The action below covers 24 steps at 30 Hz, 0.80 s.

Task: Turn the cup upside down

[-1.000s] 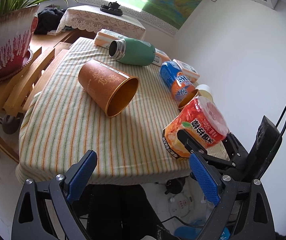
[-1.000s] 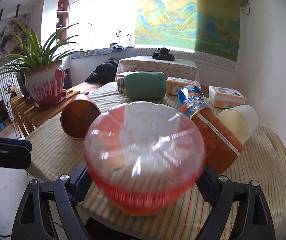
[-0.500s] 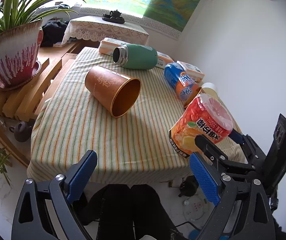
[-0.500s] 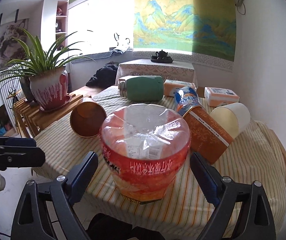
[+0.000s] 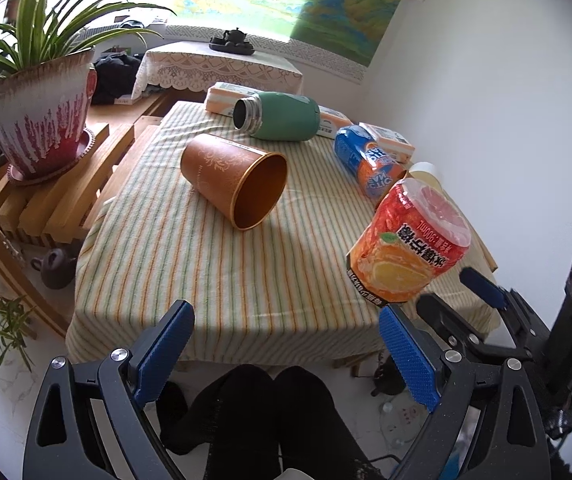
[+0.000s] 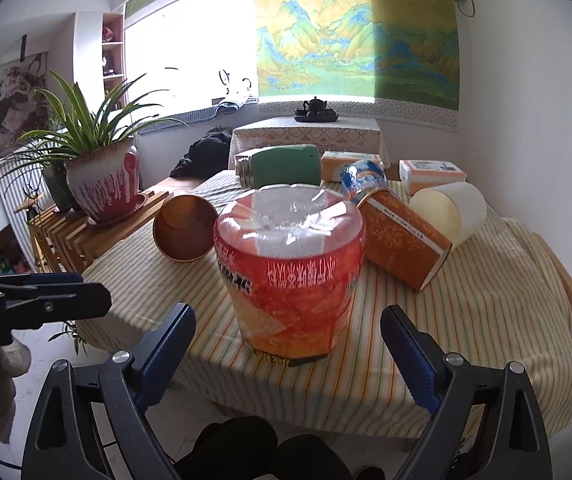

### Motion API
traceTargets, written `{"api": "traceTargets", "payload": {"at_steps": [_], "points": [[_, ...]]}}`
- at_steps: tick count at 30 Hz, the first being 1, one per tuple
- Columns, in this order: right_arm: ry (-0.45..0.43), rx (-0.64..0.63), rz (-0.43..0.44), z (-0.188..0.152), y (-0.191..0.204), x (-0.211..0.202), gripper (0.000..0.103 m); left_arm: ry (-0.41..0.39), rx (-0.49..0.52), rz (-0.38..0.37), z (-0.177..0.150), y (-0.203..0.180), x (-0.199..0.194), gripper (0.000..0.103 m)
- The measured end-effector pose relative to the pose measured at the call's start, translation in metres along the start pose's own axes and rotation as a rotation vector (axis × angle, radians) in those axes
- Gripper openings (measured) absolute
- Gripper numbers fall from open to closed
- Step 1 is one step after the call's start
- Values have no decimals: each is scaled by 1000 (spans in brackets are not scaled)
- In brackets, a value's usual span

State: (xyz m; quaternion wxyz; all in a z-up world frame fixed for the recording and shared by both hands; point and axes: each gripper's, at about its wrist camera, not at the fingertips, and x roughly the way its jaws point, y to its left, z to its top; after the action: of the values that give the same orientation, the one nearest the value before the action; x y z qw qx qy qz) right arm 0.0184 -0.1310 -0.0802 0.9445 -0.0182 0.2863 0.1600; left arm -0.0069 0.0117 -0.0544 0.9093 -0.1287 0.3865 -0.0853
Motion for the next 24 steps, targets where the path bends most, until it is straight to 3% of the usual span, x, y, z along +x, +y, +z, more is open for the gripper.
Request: {"api": "traceTargets", "payload": {"at_steps": [13,19,24], "points": [[47,63,-16,-16,-3,-26,91,-114,107,149,-8,-18,4,96],[13,92,-68,-16,-10,-41,91,-184,146,206,-11,-28,-1,96],[-43,54,-162,-13,-10,-55,91,-244,160,238,-15,-37,-10,99]]}}
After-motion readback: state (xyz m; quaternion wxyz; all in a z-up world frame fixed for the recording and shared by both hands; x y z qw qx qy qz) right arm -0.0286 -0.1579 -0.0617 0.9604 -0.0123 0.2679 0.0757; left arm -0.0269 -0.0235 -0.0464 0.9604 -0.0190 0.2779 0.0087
